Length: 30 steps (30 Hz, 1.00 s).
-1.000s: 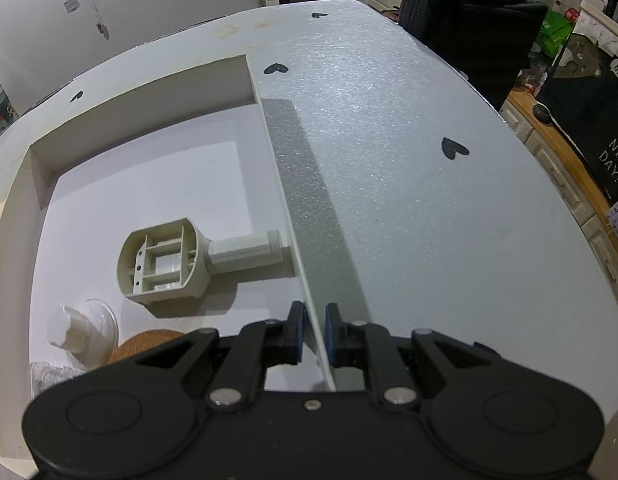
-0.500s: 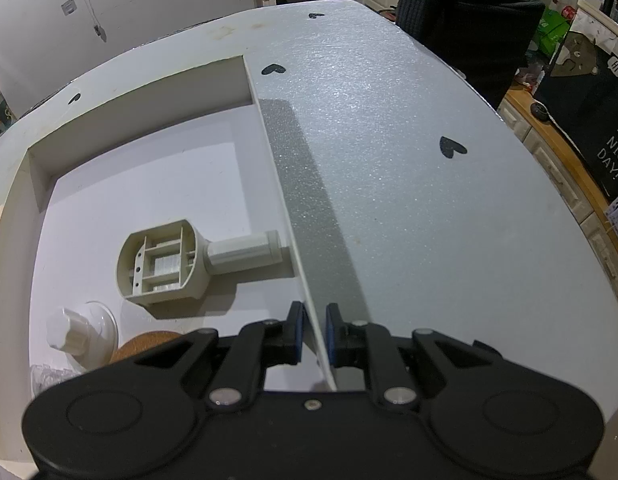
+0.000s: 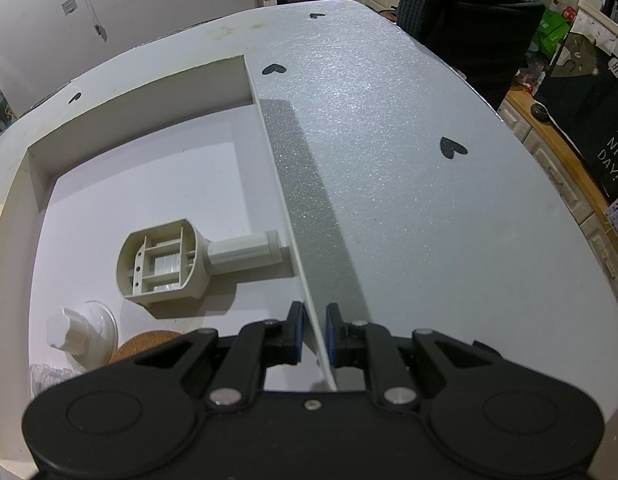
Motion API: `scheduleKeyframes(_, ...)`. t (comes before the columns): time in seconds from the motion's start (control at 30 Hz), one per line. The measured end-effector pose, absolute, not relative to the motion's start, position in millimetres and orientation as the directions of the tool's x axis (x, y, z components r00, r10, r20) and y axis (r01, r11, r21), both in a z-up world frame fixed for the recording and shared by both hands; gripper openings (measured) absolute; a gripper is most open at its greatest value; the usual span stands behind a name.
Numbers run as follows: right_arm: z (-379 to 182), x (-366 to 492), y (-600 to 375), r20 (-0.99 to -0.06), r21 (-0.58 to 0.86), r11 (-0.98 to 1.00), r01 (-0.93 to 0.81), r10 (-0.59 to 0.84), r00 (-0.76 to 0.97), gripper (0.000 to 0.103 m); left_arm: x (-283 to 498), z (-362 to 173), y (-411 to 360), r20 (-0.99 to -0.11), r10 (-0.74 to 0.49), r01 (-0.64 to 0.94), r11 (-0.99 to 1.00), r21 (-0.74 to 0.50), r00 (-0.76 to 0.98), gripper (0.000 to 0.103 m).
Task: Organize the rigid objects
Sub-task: 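Carry the wooden wedge with the left tool into the tray and release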
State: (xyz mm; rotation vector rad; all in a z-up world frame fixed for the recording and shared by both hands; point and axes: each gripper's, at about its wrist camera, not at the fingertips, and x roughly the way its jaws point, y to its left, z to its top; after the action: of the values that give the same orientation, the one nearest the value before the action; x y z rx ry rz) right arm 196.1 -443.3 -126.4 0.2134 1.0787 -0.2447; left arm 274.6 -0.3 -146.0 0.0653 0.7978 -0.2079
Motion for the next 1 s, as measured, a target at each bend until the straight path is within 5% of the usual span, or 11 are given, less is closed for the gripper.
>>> scheduleKeyframes(0.57,-126.2,196.0,-443.2,-0.888,0.052,0.953,0.300,-0.093,0.451,0.013,268.8,-59.8,-58.0,-0.606,-0.324,0.348,0.934,-0.082,0.726,0.092)
scheduleKeyframes(1.0,-126.2,195.9,-443.3,-0.888,0.053,0.952,0.300,-0.092,0.451,0.013,258.8,-66.0,-165.2,-0.664,-0.507,0.575,0.806,-0.140,0.549,0.092)
